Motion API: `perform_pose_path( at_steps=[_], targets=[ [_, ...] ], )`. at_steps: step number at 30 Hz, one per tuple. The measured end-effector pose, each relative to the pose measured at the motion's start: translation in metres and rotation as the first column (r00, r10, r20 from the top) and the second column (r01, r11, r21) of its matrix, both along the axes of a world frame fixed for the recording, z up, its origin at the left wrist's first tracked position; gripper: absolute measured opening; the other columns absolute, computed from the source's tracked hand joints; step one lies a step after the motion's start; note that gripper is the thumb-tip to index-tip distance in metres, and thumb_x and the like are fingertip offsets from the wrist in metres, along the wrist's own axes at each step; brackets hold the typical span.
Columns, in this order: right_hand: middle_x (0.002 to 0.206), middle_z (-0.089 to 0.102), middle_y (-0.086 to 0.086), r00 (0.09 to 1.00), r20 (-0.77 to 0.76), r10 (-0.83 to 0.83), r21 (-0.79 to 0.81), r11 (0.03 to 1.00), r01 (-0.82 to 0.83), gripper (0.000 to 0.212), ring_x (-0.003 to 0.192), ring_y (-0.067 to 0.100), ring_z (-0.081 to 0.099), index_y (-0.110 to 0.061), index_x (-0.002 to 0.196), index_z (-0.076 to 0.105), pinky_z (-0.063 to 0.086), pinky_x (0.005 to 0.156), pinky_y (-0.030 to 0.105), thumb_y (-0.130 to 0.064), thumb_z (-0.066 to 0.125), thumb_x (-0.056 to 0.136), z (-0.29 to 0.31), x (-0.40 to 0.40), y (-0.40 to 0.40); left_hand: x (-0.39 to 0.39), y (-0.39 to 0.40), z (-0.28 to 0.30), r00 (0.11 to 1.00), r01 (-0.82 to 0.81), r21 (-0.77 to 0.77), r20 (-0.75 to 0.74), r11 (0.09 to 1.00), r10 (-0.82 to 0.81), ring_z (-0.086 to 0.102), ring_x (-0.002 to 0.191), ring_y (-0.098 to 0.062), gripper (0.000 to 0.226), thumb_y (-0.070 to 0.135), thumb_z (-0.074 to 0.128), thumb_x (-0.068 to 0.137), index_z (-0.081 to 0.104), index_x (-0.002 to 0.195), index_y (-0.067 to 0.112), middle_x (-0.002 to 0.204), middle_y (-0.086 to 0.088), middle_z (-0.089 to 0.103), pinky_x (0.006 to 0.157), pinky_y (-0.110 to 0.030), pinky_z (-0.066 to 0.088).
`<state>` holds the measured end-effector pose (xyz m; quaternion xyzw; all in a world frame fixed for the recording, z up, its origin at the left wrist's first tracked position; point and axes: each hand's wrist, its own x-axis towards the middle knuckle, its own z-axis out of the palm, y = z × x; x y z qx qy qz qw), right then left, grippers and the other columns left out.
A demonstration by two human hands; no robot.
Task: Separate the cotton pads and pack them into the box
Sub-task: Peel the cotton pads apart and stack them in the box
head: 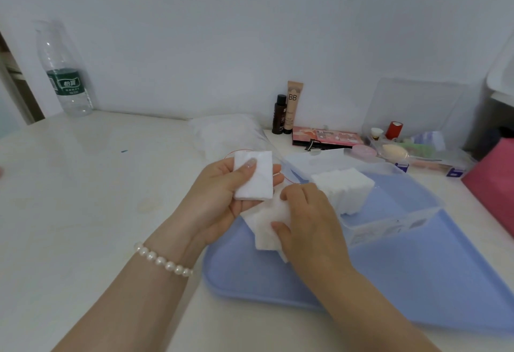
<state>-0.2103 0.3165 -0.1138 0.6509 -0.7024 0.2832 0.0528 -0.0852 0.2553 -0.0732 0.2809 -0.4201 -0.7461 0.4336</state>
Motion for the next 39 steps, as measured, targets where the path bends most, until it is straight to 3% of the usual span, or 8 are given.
perform_pose_path(
  at_steps=[4,9,15,20,23,26,33,39],
  targets=[
    [0.109,0.055,-0.004,0.987,0.158,-0.021,0.167,0.986,-0.006,0.036,0.1,0.018,0.051,-0.025,0.122,0.041,0.042,0.08,0.029,-0.02,0.054,0.089,0.006,-0.002,0.007,0.002,-0.002,0.0,1.0,0.01,0.015,-0.021,1.0,-0.01,0.07,0.09,-0.026,0.026,0.01,0.044,0.095,0.058,0.112,-0.005,0.104,-0.02,0.07,0.076,-0.033,0.058],
    [0.066,0.055,-0.017,0.881,0.474,-0.001,-0.036,0.999,0.02,0.023,0.068,-0.003,0.053,-0.034,0.074,0.054,0.04,0.062,0.007,-0.016,0.066,0.082,0.02,-0.009,0.022,-0.002,0.002,-0.002,1.0,0.01,0.018,0.005,1.0,-0.01,0.071,0.089,-0.025,0.023,0.011,0.045,0.096,0.06,0.108,-0.002,0.102,-0.019,0.071,0.074,-0.031,0.059],
    [0.063,0.066,-0.022,0.763,0.639,0.096,-0.334,0.928,0.164,0.028,0.063,0.001,0.061,-0.033,0.064,0.064,0.043,0.058,0.005,-0.009,0.072,0.076,0.035,-0.015,0.027,-0.011,0.004,-0.009,0.998,-0.053,0.039,-0.017,0.998,0.054,0.071,0.085,-0.02,0.023,0.01,0.045,0.096,0.062,0.106,-0.003,0.098,-0.014,0.073,0.071,-0.028,0.059],
    [0.056,0.063,-0.003,0.235,0.926,0.295,-0.333,0.932,0.142,0.02,0.053,0.01,0.062,-0.012,0.068,0.068,0.052,0.051,0.017,0.008,0.071,0.067,0.042,-0.018,0.027,-0.018,0.008,-0.016,0.998,-0.055,0.051,0.019,0.997,0.054,0.07,0.082,-0.018,0.022,0.012,0.045,0.097,0.062,0.106,0.002,0.094,-0.011,0.073,0.074,-0.03,0.058],
    [0.063,0.063,0.005,-0.078,0.944,0.321,-0.319,0.947,0.031,0.019,0.057,0.014,0.065,-0.012,0.064,0.071,0.052,0.048,0.02,-0.006,0.074,0.046,0.04,-0.014,0.025,-0.024,0.012,-0.02,0.999,-0.019,0.071,0.05,0.997,0.015,0.066,0.101,-0.027,0.027,0.011,0.045,0.097,0.059,0.118,0.002,0.112,-0.016,0.068,0.08,-0.034,0.057],
    [0.064,0.064,0.005,-0.054,0.958,0.281,-0.28,0.96,0.025,0.017,0.056,0.014,0.065,-0.011,0.065,0.073,0.052,0.046,0.02,-0.002,0.071,0.051,0.036,-0.01,0.024,-0.027,0.017,-0.02,0.998,0.054,0.074,0.038,0.996,-0.057,0.066,0.095,-0.026,0.026,0.006,0.045,0.095,0.06,0.116,-0.001,0.113,-0.02,0.067,0.077,-0.032,0.058],
    [0.065,0.071,-0.005,0.261,0.93,0.26,-0.282,0.958,0.05,0.023,0.053,0.013,0.066,-0.012,0.074,0.071,0.052,0.048,0.018,0.011,0.067,0.073,0.04,-0.007,0.028,-0.025,0.017,-0.017,0.989,0.144,0.122,-0.045,0.982,-0.139,0.062,0.107,-0.033,0.036,0.013,0.036,0.098,0.056,0.123,-0.003,0.118,-0.022,0.064,0.08,-0.037,0.058],
    [0.059,0.069,-0.007,0.321,0.922,0.215,-0.254,0.964,0.083,0.024,0.047,0.013,0.064,-0.016,0.074,0.07,0.051,0.048,0.016,0.008,0.068,0.074,0.039,-0.005,0.028,-0.025,0.02,-0.013,0.977,0.173,0.19,-0.155,0.966,-0.144,0.068,0.097,-0.028,0.046,0.032,0.028,0.101,0.054,0.12,0.0,0.112,-0.018,0.067,0.08,-0.037,0.057]
  ],
)
